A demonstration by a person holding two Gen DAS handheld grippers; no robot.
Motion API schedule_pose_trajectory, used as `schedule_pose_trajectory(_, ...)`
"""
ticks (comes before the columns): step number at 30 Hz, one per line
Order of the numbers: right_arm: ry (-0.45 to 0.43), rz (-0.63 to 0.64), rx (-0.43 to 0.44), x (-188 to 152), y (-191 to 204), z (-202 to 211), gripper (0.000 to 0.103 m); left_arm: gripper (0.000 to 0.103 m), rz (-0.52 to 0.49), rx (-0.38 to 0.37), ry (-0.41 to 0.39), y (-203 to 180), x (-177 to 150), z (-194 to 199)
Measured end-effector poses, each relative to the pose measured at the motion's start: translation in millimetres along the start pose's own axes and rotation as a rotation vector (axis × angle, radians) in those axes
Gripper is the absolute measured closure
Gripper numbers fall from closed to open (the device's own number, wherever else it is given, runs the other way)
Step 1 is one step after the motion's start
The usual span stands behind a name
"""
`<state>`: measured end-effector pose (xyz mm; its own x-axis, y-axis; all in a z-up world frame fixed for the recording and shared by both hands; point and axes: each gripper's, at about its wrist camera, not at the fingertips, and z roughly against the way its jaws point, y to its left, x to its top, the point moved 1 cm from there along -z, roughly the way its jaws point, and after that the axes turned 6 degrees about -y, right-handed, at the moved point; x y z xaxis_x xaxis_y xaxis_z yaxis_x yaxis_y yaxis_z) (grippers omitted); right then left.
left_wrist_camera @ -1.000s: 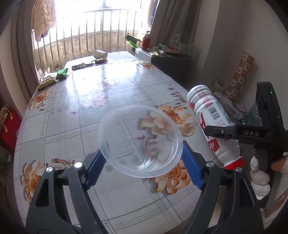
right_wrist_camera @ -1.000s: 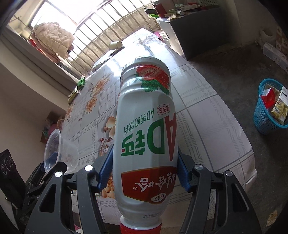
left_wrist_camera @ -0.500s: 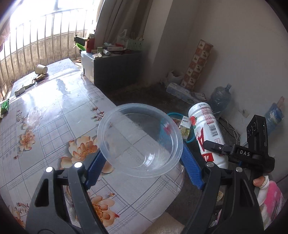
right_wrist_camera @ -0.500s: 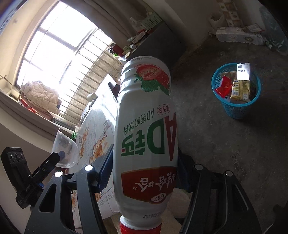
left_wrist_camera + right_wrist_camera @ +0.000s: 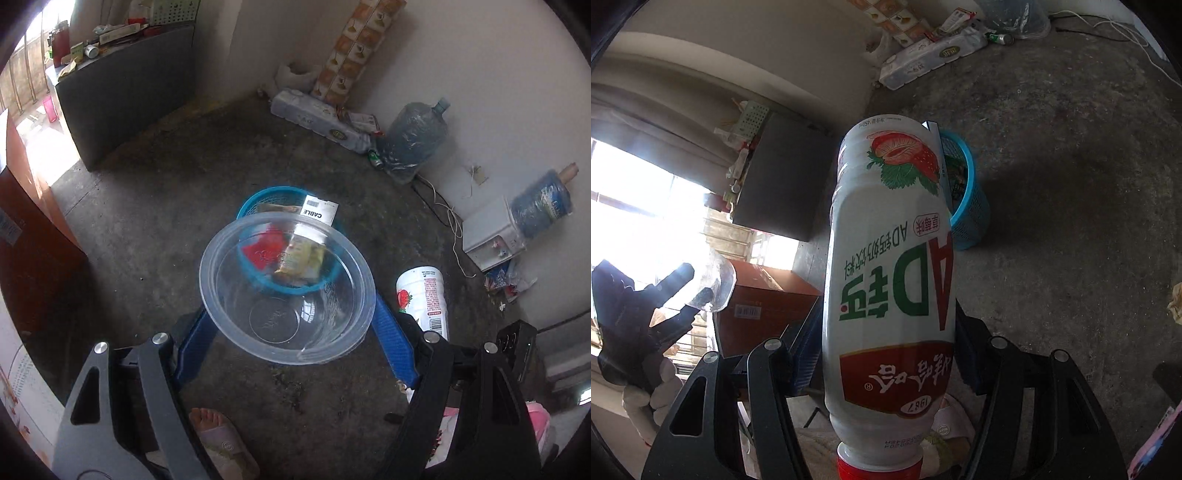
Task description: Collect trash
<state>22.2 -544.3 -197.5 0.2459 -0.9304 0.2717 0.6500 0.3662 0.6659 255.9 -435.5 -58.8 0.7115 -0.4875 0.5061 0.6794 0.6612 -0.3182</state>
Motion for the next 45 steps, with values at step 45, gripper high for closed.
schedule_pose_trajectory(45, -0.041, 0.346, -0.211, 27.3, 29.4, -70.9, 0.033, 0.021, 0.075, 0.205, -0.274, 122.2, -125.9, 197.5)
